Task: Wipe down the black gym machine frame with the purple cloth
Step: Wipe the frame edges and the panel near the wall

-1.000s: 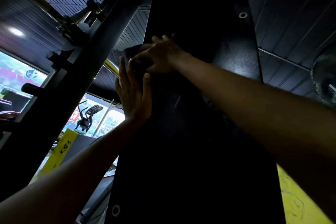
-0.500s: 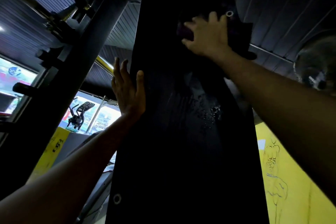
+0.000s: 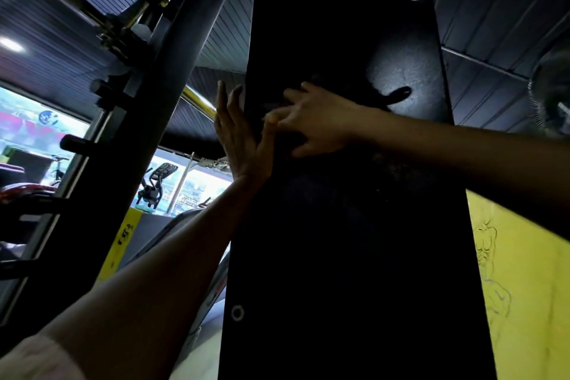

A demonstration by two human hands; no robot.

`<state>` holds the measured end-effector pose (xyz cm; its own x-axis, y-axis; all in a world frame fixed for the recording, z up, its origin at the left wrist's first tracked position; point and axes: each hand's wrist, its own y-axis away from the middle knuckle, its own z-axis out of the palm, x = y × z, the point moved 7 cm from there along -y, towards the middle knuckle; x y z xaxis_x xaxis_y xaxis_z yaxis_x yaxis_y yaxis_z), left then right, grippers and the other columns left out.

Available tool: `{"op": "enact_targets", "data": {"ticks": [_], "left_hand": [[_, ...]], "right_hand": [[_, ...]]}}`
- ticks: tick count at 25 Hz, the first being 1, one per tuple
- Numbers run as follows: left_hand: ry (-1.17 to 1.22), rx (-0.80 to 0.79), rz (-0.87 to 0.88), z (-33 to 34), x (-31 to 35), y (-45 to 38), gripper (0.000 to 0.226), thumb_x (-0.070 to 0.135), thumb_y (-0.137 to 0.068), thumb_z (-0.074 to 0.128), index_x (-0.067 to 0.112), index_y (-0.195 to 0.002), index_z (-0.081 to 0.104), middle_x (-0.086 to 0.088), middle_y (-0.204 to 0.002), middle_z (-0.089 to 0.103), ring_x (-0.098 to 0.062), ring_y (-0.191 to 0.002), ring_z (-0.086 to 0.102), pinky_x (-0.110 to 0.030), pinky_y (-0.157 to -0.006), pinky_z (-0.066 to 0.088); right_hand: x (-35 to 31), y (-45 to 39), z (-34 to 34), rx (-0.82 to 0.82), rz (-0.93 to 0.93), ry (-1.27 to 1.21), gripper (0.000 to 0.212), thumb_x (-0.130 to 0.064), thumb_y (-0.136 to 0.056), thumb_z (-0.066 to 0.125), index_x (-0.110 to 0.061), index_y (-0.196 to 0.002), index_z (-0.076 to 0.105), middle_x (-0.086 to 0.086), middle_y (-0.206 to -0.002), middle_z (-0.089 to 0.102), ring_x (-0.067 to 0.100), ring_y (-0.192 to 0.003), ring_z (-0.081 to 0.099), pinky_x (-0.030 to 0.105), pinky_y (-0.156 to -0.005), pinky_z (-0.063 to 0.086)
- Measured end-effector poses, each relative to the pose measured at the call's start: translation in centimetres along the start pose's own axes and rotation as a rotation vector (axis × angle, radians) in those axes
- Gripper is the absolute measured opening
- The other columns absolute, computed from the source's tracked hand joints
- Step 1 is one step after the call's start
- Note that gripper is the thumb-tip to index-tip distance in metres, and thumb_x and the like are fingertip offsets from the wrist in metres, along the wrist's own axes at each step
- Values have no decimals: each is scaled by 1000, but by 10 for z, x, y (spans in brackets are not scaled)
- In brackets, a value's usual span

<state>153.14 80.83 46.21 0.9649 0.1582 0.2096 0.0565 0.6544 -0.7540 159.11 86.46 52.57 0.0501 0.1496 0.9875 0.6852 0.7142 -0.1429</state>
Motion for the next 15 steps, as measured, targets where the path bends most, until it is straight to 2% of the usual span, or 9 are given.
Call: {"op": "enact_targets", "data": {"ticks": [2,3,5,7,9,10,12,14,15], "left_hand": [[-24,-5,8,2,-1,-1,100,79,-84,17,-3,-136,40,-22,-152,26,-32,-140,28,-55,-111,22],[-25,-15,-2,3,-2,-1,100,79,-84,17,-3,-136,41,-21,-152,27,-32,-140,28,-57,-111,22],[-46,-44,-26,6,-4,-1,102,81,-82,14,-1,-137,40,-19,-151,29,-31,-140,27,-57,-111,20],[-58,-94,-51,8,-5,-1,106,84,-79,12,1,-139,39,-18,-151,30,-30,-141,26,-55,-113,19],[-65,-129,-80,10,-5,-3,109,86,-76,10,2,-139,38,-16,-152,30,-28,-141,25,-52,-114,17],[-66,-141,-86,10,-6,-2,110,87,-75,10,2,-140,38,-15,-152,31,-27,-141,25,-50,-114,17],[-75,-149,-89,10,-7,-1,107,85,-77,12,2,-139,39,-15,-151,32,-26,-141,27,-48,-114,18],[-57,-176,-85,12,-10,-6,95,75,-83,21,1,-139,39,-15,-148,36,-27,-138,31,-49,-113,20],[-48,-184,-87,13,-11,-6,88,69,-84,24,2,-139,39,-15,-146,38,-27,-136,34,-49,-112,23]], "right_hand": [[23,36,-4,50,-59,-34,60,-56,-87,43,-32,-142,40,-8,-149,37,28,-121,40,40,-94,30],[44,52,-5,76,-12,-29,65,-60,-83,39,-29,-139,46,-5,-146,43,31,-114,45,40,-88,31],[96,72,-1,97,274,-47,71,-62,-79,39,-25,-139,47,1,-145,44,34,-112,44,43,-91,32],[124,75,4,98,597,-68,65,-60,-85,48,-28,-142,41,1,-149,38,34,-122,37,46,-101,26],[108,65,2,101,700,-45,62,-56,-88,49,-31,-144,36,0,-151,34,34,-129,31,47,-105,23],[87,60,0,93,649,-37,62,-55,-89,48,-32,-145,34,-1,-152,32,33,-130,30,46,-104,23],[41,56,6,79,414,-22,62,-56,-89,46,-34,-145,32,-4,-153,30,30,-129,31,44,-100,25],[9,67,9,85,133,-35,60,-56,-87,43,-33,-143,39,-5,-149,38,29,-120,41,42,-92,31],[8,75,9,70,50,-44,61,-57,-84,41,-31,-139,45,-3,-144,45,30,-112,47,41,-87,34]]}}
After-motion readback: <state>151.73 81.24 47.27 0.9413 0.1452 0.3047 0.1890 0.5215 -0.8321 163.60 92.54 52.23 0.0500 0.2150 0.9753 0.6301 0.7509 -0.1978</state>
